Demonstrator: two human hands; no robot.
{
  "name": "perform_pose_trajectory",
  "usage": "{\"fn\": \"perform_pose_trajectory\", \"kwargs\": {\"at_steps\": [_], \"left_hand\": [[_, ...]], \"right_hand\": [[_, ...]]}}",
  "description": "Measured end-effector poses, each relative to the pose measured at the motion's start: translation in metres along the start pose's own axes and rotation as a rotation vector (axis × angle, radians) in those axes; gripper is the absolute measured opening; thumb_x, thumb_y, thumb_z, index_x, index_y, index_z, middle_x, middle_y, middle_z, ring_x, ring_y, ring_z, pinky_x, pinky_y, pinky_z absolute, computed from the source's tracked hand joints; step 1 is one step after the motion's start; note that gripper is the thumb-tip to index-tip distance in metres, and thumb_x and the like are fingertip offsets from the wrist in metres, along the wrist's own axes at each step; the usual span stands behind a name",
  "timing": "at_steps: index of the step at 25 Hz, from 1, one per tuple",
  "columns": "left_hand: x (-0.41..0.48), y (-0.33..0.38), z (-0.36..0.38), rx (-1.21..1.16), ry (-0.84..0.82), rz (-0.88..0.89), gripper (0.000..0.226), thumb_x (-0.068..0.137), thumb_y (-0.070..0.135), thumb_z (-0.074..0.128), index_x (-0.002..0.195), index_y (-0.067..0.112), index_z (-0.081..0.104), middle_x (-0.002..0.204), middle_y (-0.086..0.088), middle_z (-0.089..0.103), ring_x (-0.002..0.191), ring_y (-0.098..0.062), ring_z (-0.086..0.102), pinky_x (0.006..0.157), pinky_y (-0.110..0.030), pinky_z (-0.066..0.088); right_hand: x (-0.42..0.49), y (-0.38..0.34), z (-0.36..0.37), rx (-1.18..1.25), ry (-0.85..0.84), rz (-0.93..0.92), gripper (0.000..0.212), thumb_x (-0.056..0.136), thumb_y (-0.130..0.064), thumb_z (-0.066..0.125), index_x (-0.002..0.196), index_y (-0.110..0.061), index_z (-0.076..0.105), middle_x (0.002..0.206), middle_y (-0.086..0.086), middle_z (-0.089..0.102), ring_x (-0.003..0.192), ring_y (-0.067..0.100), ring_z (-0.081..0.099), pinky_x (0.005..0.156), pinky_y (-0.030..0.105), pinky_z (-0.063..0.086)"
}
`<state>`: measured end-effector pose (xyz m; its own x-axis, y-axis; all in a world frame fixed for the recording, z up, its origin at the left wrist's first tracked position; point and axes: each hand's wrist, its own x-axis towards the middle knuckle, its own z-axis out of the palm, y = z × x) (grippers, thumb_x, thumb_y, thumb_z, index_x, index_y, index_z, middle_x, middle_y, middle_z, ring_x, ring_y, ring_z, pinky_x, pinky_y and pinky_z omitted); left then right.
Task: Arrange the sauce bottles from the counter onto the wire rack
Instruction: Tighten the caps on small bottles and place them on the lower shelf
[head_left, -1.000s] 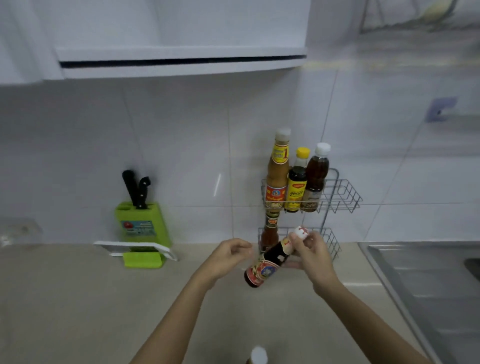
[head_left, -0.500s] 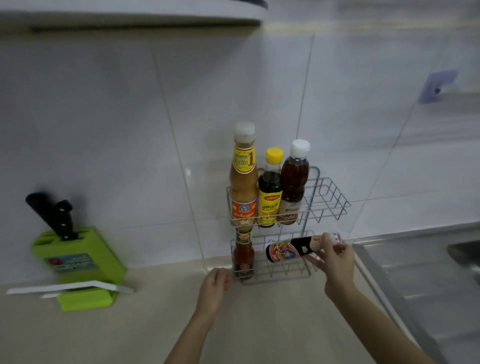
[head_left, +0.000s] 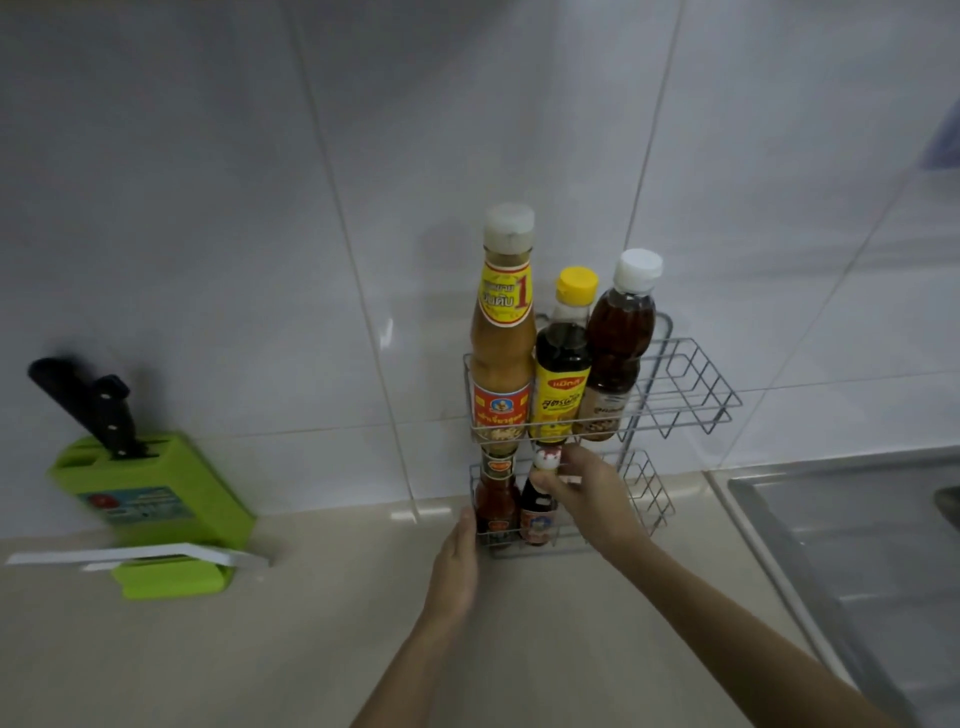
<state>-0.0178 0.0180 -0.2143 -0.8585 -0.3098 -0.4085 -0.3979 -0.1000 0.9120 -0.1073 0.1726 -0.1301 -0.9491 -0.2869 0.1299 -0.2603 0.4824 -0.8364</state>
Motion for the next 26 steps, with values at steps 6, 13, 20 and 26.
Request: {"fn": "perform_pose_trajectory", "kwargs": {"at_steps": [6,13,20,26], "left_hand": [[-0.012,0.015,0.004,0.017,-0.019,0.039,0.076,0.079,0.078,0.028,0.139,0.034,0.045,0.143,0.006,0.052,0.133,-0.013,0.045,0.117,-0.044,0.032],[-0.02,0.032,-0.009,0.183,-0.106,-0.037,0.095,0.068,0.089,0.023,0.144,0.033,0.035,0.151,0.004,0.041,0.14,-0.019,0.037,0.12,-0.046,0.025],[-0.09,0.036,-0.043,0.305,-0.14,-0.015,0.053,0.098,0.049,0.033,0.137,0.015,0.046,0.137,-0.004,0.052,0.13,-0.02,0.047,0.115,-0.039,0.033],[-0.169,-0.039,-0.083,0.534,-0.271,0.043,0.023,0.078,0.019,0.054,0.096,0.02,0.068,0.101,-0.003,0.07,0.096,-0.016,0.065,0.097,-0.042,0.05]], "right_hand": [[0.004,0.006,0.005,-0.034,-0.091,-0.017,0.024,0.092,-0.03,0.058,0.108,-0.012,0.059,0.098,0.004,0.071,0.092,0.02,0.068,0.073,0.029,0.055],[0.004,-0.007,-0.008,-0.056,-0.272,0.071,0.033,0.093,-0.033,0.057,0.118,-0.012,0.055,0.116,0.008,0.066,0.111,0.024,0.06,0.079,0.028,0.044],[-0.079,-0.009,-0.028,-0.322,-0.253,-0.101,0.048,0.091,-0.028,0.06,0.134,-0.011,0.047,0.135,0.008,0.055,0.122,0.021,0.051,0.101,0.032,0.04],[-0.178,-0.059,-0.02,-0.237,-0.559,-0.329,0.019,0.092,-0.035,0.054,0.099,-0.022,0.066,0.094,-0.006,0.067,0.084,0.006,0.061,0.077,0.029,0.052]]}}
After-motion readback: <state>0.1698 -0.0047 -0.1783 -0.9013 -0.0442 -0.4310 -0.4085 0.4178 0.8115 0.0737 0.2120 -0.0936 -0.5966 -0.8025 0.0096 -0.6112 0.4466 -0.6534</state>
